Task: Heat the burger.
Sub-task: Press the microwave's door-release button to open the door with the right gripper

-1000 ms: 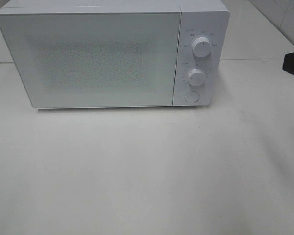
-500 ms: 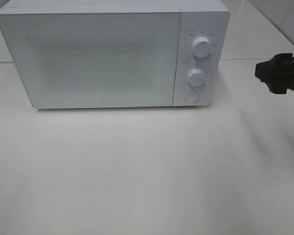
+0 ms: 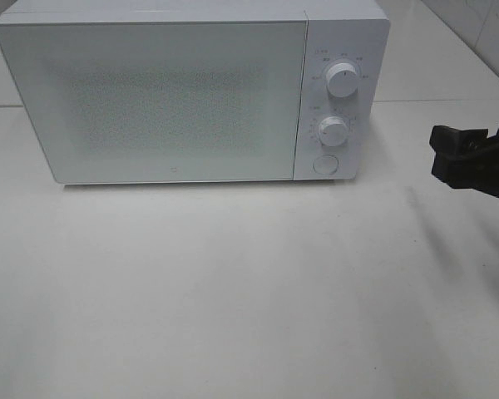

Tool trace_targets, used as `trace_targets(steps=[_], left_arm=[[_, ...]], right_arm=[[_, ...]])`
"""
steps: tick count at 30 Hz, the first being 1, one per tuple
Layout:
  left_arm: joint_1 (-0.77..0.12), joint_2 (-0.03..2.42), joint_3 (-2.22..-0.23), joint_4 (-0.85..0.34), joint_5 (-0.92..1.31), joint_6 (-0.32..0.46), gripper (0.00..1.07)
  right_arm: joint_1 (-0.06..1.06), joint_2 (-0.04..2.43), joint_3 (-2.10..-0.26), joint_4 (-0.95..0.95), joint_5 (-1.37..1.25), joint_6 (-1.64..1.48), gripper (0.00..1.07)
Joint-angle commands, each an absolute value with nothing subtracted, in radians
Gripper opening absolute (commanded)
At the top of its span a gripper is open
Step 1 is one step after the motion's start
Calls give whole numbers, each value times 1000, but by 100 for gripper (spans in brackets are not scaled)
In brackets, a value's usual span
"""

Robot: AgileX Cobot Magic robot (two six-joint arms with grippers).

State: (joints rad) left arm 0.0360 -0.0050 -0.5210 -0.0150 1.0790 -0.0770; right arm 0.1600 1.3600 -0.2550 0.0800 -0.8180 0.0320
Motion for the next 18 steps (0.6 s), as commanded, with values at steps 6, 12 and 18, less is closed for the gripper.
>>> trace_targets(steps=[6,12,18], left_arm=[[39,-20,-520,-16,1069,-75,100],[39,-20,-520,-16,1069,-75,100],[39,-20,-520,-16,1069,-75,100]], right_arm=[[284,1494,-215,218,-1044,-44,74],[405,1558,-215,357,-1129,-113,74],[623,1660,-229,623,-1275,-171,74]])
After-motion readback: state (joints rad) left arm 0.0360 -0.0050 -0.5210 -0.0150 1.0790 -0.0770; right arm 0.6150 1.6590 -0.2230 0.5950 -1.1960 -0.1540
